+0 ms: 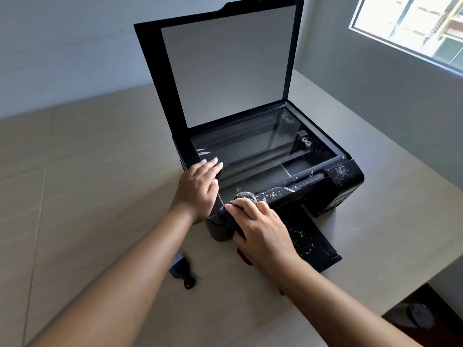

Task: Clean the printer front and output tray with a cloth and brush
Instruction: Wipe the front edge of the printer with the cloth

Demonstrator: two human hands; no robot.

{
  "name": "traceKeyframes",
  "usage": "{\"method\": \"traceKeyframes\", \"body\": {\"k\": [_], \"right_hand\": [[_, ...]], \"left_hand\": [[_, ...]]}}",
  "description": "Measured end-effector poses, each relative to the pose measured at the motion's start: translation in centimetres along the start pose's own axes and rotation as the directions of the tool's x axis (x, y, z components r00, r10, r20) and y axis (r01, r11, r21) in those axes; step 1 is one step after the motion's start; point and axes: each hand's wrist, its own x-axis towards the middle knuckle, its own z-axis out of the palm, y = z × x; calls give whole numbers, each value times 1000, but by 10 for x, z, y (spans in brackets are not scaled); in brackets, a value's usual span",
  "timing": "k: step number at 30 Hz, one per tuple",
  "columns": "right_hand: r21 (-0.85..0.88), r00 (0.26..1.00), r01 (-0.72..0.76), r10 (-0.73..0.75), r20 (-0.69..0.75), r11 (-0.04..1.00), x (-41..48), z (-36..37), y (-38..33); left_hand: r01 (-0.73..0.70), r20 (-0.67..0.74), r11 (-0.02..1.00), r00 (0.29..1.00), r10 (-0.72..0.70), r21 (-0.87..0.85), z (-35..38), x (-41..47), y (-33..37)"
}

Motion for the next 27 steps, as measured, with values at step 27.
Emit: {"method": "traceKeyframes", "body": {"k": [27], "right_hand": [[16, 995, -79, 78, 60, 997, 9, -10, 13]], "left_hand": [[-1, -8, 1000, 1000, 1, -13, 0, 0, 1]]}}
